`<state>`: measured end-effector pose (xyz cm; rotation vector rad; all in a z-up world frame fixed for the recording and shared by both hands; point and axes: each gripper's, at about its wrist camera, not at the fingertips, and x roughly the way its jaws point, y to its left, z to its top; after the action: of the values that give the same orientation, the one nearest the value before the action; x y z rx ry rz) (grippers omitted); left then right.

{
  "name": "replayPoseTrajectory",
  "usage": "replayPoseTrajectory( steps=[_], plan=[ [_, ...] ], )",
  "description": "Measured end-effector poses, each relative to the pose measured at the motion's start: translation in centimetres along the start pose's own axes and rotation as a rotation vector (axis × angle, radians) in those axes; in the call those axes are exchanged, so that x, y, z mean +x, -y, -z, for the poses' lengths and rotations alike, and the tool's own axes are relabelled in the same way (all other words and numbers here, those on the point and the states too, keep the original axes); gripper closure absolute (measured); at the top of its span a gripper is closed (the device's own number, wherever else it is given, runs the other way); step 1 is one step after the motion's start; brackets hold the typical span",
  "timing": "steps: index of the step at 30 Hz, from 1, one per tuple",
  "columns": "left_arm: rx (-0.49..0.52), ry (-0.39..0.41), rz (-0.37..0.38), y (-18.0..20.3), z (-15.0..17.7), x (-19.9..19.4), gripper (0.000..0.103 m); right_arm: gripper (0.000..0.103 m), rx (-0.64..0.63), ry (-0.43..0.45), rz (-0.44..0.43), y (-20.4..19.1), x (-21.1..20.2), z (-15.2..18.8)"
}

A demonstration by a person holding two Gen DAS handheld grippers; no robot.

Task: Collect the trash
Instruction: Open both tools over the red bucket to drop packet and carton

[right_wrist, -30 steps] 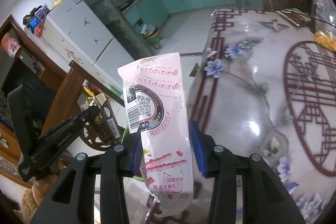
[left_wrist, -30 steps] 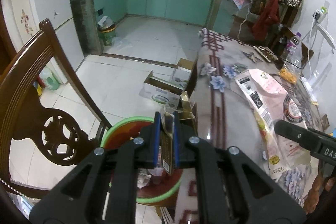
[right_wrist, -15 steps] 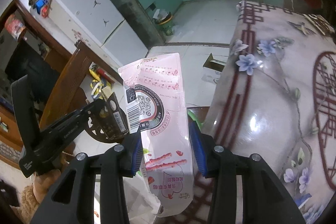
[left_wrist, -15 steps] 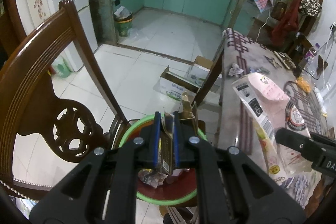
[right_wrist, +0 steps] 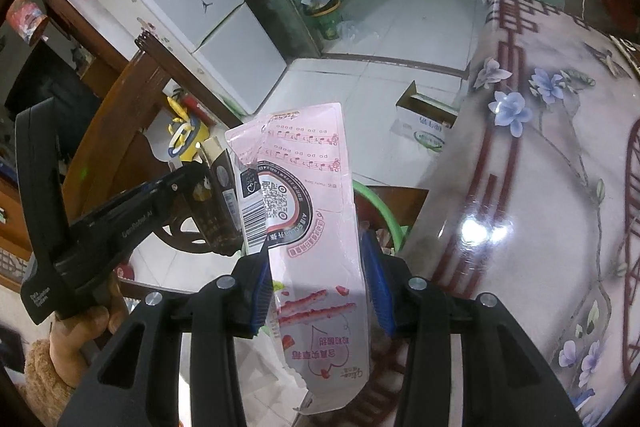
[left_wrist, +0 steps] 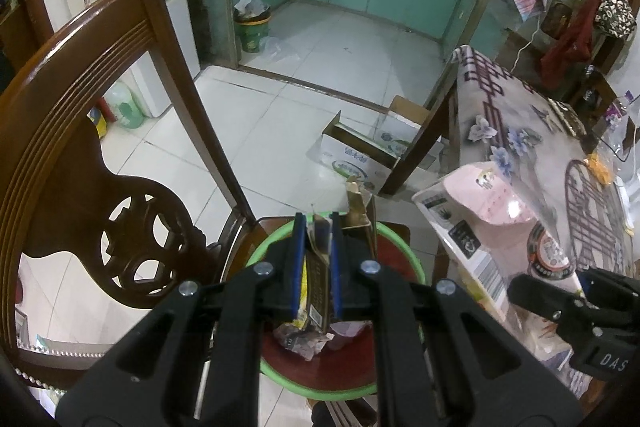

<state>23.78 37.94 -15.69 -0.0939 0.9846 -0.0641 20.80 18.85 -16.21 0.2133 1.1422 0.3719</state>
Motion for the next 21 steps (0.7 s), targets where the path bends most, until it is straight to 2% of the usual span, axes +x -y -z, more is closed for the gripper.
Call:
replayPoseTrajectory(
  steps=[3,4,5,6,9,11,12,14,18,21],
  plan=[
    [-0.019,-0.004,-0.017,-0.3,0.0,0.2,0.088,0.059,-0.014,-0.026,0.008,-0.5,0.8,-0.2],
    [-0.028,-0.005,-0.018,-0.4,-0.1,0.2,0.066,0.04,-0.017,-0.034,0.012,-0.5,1.1,-0.3],
    [-0.04,-0.001,-0.021,-0.5,-0.1,0.1,0.03,0.025,-0.014,-0.033,0.021,-0.6,1.2,-0.4],
    [-0.049,0.012,-0.024,-0.7,-0.1,-0.2,0.021,0.025,-0.01,-0.013,0.022,-0.6,0.9,-0.6],
    [-0.065,0.059,-0.021,-0.7,-0.1,-1.6,0.019,0.021,-0.022,0.03,0.029,-0.6,-0.3,-0.8],
    [-0.059,0.072,-0.02,-0.2,-0.3,-2.4,0.012,0.019,-0.025,0.086,0.054,-0.2,-2.0,-1.0],
    [-0.054,0.085,-0.017,0.1,-0.4,-2.9,0.009,0.018,-0.024,0.127,0.059,0.0,-3.1,-0.9],
    [-0.04,0.118,-0.013,1.2,-0.5,-4.2,0.005,0.007,-0.022,0.218,0.085,0.5,-5.5,-0.7],
    [-0.019,0.176,0.031,4.2,-0.8,-6.6,0.005,0.007,-0.031,0.427,0.177,1.8,-11.1,0.5],
    [0.012,0.262,0.063,6.8,-0.5,-8.7,0.005,0.007,-0.035,0.558,0.269,3.2,-14.8,2.3]
  ],
)
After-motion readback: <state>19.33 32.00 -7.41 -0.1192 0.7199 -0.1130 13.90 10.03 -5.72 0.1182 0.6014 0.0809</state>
